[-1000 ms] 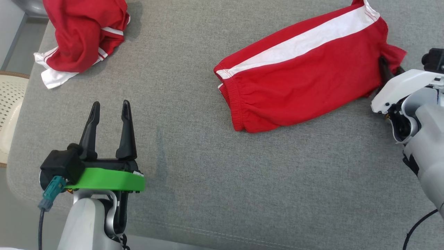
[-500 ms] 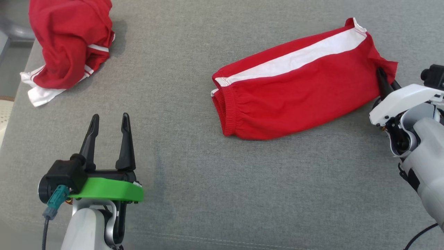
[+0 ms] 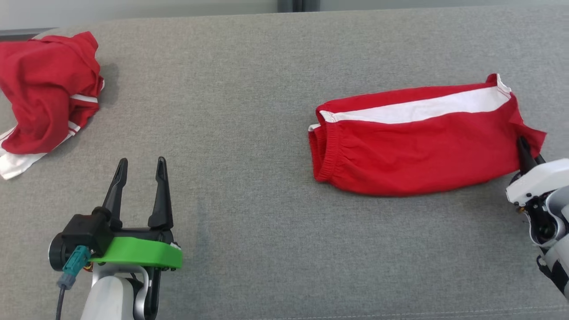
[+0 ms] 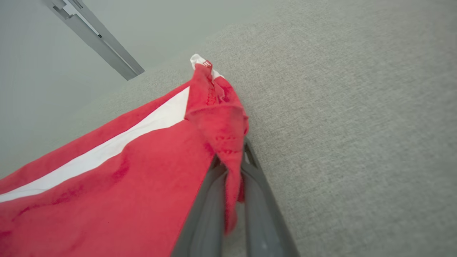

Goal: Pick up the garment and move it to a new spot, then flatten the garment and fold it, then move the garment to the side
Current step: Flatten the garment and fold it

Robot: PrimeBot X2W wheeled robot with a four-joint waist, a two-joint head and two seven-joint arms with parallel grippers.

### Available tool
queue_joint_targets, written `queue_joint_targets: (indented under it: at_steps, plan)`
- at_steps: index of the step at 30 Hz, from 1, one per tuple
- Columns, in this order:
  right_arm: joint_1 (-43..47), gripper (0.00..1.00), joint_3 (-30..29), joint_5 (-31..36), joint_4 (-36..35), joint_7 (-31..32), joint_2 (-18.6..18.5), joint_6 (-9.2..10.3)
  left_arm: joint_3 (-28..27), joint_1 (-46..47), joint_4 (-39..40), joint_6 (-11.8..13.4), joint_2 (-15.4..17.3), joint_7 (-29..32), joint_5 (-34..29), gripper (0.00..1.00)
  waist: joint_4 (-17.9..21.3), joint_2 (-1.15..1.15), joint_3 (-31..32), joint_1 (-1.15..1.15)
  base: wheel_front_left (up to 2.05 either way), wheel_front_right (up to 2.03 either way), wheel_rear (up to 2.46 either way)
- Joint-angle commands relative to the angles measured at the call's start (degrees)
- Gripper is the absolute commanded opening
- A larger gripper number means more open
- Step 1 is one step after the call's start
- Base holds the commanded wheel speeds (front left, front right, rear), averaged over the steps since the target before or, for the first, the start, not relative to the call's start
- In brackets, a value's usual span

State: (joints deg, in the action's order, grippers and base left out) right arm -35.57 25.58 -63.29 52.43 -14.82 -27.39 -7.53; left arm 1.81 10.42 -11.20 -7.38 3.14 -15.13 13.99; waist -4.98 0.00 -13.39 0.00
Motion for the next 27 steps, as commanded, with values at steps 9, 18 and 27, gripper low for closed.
queue_joint_targets:
  at_steps: [9,18,27]
  plan:
    - [0.34,0.0,-3.54,2.22,-2.46,-0.43,0.85,0.08,-0.36,-0.59,-0.09,-0.16,0.68,-0.01,-0.36,1.0,2.64,0.0,0.81,0.0,0.0,0.0,0.0]
    - [-1.79,0.0,-3.61,6.56,-8.61,-0.44,4.87,0.08,-0.09,-1.33,-0.57,-0.17,0.62,-0.01,-0.36,1.0,2.27,0.0,3.44,0.0,0.0,0.0,0.0]
    - [-1.99,0.0,1.37,8.84,-16.9,0.01,7.98,0.08,-0.53,-2.74,-0.38,-0.17,0.43,-0.01,-0.1,1.0,1.7,0.0,4.87,0.0,0.0,0.0,0.0]
